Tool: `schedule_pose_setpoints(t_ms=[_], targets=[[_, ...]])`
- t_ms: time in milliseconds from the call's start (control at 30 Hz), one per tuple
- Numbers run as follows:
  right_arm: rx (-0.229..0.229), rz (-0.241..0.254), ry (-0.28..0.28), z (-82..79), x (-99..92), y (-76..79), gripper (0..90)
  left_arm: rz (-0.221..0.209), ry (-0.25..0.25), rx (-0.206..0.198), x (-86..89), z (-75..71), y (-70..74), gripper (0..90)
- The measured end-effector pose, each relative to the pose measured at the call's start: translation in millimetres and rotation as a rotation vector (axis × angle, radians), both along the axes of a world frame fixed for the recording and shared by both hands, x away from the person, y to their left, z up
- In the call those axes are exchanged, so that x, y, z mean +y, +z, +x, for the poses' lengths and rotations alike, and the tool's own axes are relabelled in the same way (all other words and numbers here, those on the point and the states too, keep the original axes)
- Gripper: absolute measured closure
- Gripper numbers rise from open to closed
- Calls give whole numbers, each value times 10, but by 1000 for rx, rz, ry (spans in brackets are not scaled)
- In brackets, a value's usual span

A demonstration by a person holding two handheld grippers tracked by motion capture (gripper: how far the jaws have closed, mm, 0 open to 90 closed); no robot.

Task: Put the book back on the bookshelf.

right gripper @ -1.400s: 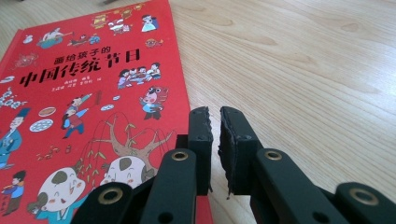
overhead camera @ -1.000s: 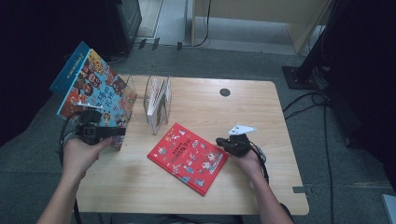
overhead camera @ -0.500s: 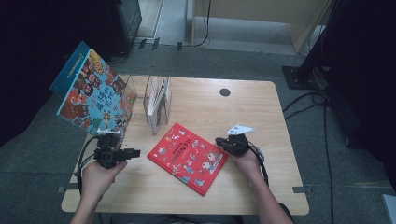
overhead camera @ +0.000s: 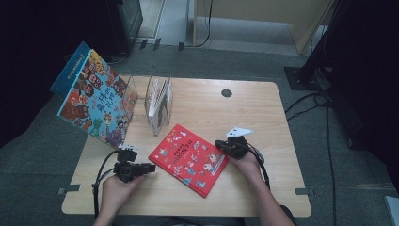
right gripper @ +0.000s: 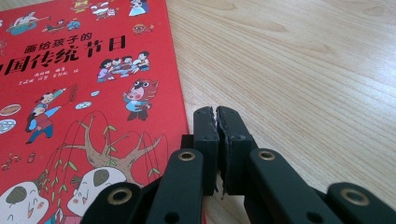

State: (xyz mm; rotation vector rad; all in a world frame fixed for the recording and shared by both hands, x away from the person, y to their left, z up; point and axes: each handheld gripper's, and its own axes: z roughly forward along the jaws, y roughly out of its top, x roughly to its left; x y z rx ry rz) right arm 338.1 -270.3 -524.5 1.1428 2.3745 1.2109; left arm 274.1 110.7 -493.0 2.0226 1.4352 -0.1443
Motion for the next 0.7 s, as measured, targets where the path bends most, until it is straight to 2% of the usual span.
schedule_pose_setpoints(t_ms=[67,167,400,500,600,700], targets=[[-1,-7,-3,-10,0,4,872,0,-19,6,-81,14,-49,666],[2,-8,-12,-26,-13,7,873,3,-24,-16,-152,33,-63,672],[6,-10,-35,-122,-61,8,875,13,7,-53,-246,150,-86,750],[4,-13,-42,-172,-72,8,876,11,0,-54,-284,191,-87,746],[2,-19,-65,-292,-98,9,878,-1,-11,-48,-357,307,-92,743],[10,4,-102,-381,-113,-1,864,-6,-19,-39,-377,351,-93,750]])
